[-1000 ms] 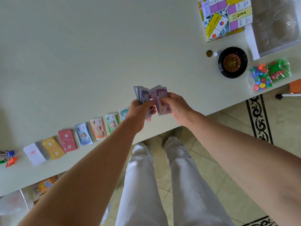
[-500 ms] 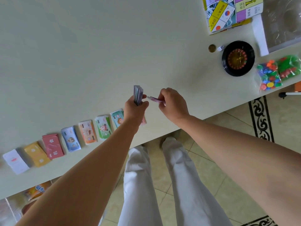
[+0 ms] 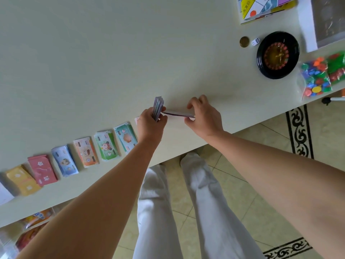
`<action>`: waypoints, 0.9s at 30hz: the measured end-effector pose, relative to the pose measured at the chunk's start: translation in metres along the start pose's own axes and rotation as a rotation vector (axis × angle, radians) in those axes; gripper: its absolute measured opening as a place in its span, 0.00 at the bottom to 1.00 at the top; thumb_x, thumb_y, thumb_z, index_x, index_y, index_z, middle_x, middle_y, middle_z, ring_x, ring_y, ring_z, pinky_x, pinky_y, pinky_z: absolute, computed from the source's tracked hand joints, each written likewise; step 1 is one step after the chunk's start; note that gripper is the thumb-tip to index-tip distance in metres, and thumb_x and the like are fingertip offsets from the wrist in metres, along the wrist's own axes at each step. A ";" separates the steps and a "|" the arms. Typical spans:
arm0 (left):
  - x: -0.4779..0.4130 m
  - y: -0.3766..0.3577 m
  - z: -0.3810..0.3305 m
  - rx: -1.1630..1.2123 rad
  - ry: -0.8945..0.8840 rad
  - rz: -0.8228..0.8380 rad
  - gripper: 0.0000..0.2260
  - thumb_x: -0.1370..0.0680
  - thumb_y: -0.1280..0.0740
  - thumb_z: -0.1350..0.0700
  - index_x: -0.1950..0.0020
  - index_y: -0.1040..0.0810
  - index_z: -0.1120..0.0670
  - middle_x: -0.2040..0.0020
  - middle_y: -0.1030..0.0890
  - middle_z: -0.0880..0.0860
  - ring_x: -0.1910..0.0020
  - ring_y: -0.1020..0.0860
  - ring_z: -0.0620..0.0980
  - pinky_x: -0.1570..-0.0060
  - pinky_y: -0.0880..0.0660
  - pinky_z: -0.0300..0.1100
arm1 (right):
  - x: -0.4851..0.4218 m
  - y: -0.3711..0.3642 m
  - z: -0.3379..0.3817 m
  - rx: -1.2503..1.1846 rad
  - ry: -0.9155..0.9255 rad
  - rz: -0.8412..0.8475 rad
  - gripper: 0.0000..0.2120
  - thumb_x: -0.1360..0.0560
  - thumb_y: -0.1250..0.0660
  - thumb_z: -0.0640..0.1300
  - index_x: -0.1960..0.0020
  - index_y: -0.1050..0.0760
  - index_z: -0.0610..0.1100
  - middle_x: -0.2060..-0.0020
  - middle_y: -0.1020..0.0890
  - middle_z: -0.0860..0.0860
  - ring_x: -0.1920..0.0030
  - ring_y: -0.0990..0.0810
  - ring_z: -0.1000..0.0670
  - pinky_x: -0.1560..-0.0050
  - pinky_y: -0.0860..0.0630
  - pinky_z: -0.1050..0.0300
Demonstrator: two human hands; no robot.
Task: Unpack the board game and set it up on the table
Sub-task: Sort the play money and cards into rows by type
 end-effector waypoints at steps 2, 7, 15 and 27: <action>0.000 -0.002 -0.001 -0.001 0.004 -0.001 0.10 0.26 0.32 0.61 0.45 0.18 0.53 0.53 0.19 0.57 0.63 0.26 0.49 0.67 0.33 0.36 | 0.000 0.001 -0.001 -0.028 0.001 0.002 0.13 0.27 0.30 0.46 0.45 0.27 0.44 0.49 0.27 0.48 0.64 0.26 0.48 0.63 0.36 0.60; 0.002 -0.010 -0.008 0.002 -0.002 0.028 0.10 0.25 0.32 0.60 0.45 0.19 0.51 0.56 0.20 0.55 0.69 0.28 0.47 0.70 0.32 0.38 | -0.002 -0.008 0.013 -0.044 0.052 0.018 0.08 0.25 0.33 0.43 0.47 0.26 0.44 0.51 0.26 0.47 0.60 0.21 0.46 0.62 0.33 0.59; 0.003 0.000 -0.010 0.125 0.082 -0.044 0.07 0.25 0.32 0.61 0.49 0.21 0.51 0.67 0.25 0.47 0.71 0.29 0.43 0.73 0.30 0.29 | -0.005 -0.010 0.004 -0.117 0.032 0.008 0.09 0.21 0.38 0.45 0.44 0.27 0.41 0.52 0.24 0.46 0.61 0.24 0.46 0.63 0.29 0.55; 0.017 0.006 -0.007 0.340 0.300 0.030 0.08 0.25 0.29 0.58 0.62 0.25 0.56 0.69 0.25 0.53 0.72 0.30 0.47 0.72 0.31 0.37 | 0.010 -0.027 0.034 -0.779 -0.155 0.519 0.17 0.22 0.38 0.56 0.45 0.27 0.42 0.58 0.21 0.51 0.61 0.23 0.55 0.61 0.26 0.59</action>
Point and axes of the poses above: each hand's wrist, its own x-axis away from the middle knuckle, its own y-axis out of the back of the hand, z = x × y, the point moved 6 cm from there along -x, towards the middle knuckle
